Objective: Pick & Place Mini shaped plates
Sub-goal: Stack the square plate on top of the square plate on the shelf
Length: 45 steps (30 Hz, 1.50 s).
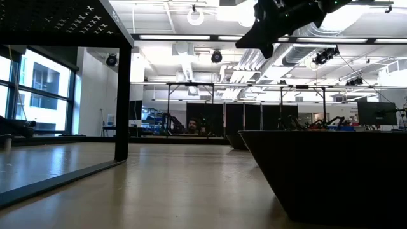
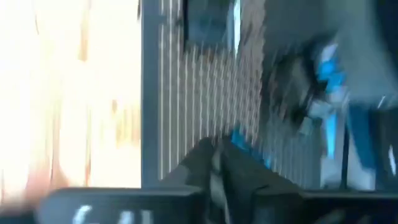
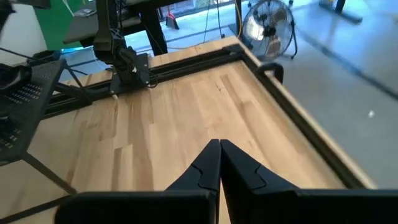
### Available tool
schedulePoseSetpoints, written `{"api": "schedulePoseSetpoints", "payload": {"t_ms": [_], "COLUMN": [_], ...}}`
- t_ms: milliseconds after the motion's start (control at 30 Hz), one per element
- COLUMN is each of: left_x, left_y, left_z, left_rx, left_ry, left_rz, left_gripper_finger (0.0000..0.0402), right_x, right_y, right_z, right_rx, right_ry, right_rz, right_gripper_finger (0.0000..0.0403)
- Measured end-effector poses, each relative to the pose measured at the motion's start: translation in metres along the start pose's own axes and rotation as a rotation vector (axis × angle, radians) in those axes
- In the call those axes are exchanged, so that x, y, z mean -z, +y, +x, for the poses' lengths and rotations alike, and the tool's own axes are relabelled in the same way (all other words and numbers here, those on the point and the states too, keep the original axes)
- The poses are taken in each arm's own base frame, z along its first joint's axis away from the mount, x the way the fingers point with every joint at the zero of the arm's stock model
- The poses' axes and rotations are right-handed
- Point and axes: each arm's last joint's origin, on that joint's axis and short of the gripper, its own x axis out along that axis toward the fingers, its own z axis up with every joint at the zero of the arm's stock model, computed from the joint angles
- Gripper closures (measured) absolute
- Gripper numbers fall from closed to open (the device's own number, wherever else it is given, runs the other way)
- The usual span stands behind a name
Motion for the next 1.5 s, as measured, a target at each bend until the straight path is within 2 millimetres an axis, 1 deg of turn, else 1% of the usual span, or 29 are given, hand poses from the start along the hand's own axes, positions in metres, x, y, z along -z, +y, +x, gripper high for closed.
{"api": "schedulePoseSetpoints", "payload": {"t_ms": [67,133,200,333,433,500,600,667,767,867,933,1033,1100,1167,1233,1367,1433,1500], "left_x": [-0.014,-0.027,-0.039,-0.060,-0.070,-0.073,-0.075,-0.074,-0.068,-0.060,-0.055,-0.047,-0.045,-0.044,-0.044,-0.045,-0.044,-0.042], "left_y": [0.006,0.019,0.032,0.065,0.090,0.106,0.128,0.139,0.157,0.171,0.179,0.190,0.192,0.193,0.192,0.190,0.191,0.192], "left_z": [0.004,0.012,0.023,0.043,0.057,0.064,0.070,0.072,0.077,0.080,0.082,0.087,0.089,0.090,0.092,0.093,0.094,0.096], "left_rx": [0.023,-0.012,-0.023,-0.021,-0.017,-0.029,-0.051,-0.066,-0.115,-0.155,-0.192,-0.288,-0.314,-0.299,-0.265,-0.248,-0.253,-0.276], "left_ry": [-0.124,-0.214,-0.285,-0.454,-0.598,-0.691,-0.840,-0.936,-1.057,-1.170,-1.223,-1.262,-1.270,-1.263,-1.236,-1.206,-1.189,-1.157], "left_rz": [0.008,0.018,0.051,0.098,0.095,0.096,0.085,0.072,-0.004,-0.078,-0.140,-0.291,-0.375,-0.409,-0.379,-0.319,-0.322,-0.321], "left_gripper_finger": [0.0395,0.0393,0.0399,0.0400,0.0400,0.0401,0.0401,0.0401,0.0401,0.0401,0.0401,0.0401,0.0401,0.0401,0.0401,0.0401,0.0401,0.0401], "right_x": [0.002,0.006,0.016,0.045,0.070,0.081,0.086,0.087,0.082,0.081,0.084,0.090,0.095,0.101,0.109,0.122,0.132,0.147], "right_y": [0.000,0.000,0.000,0.005,0.013,0.021,0.031,0.036,0.040,0.039,0.034,0.024,0.016,0.011,0.009,0.011,0.011,0.008], "right_z": [0.000,0.001,0.005,0.014,0.018,0.015,0.003,-0.006,-0.020,-0.028,-0.027,-0.018,-0.012,-0.011,-0.018,-0.042,-0.049,-0.052], "right_rx": [-0.002,-0.002,-0.008,-0.038,-0.035,-0.001,0.066,0.115,0.185,0.245,0.277,0.322,0.348,0.365,0.424,0.596,0.663,0.701], "right_ry": [0.022,0.032,0.034,0.026,0.065,0.100,0.157,0.206,0.249,0.277,0.300,0.333,0.366,0.420,0.528,0.739,0.798,0.840], "right_rz": [0.039,0.064,0.088,0.166,0.257,0.291,0.317,0.333,0.360,0.413,0.460,0.529,0.573,0.625,0.662,0.644,0.632,0.651], "right_gripper_finger": [0.0401,0.0402,0.0402,0.0402,0.0402,0.0402,0.0402,0.0402,0.0402,0.0402,0.0402,0.0399,0.0393,0.0383,0.0367,0.0319,0.0294,0.0272]}}
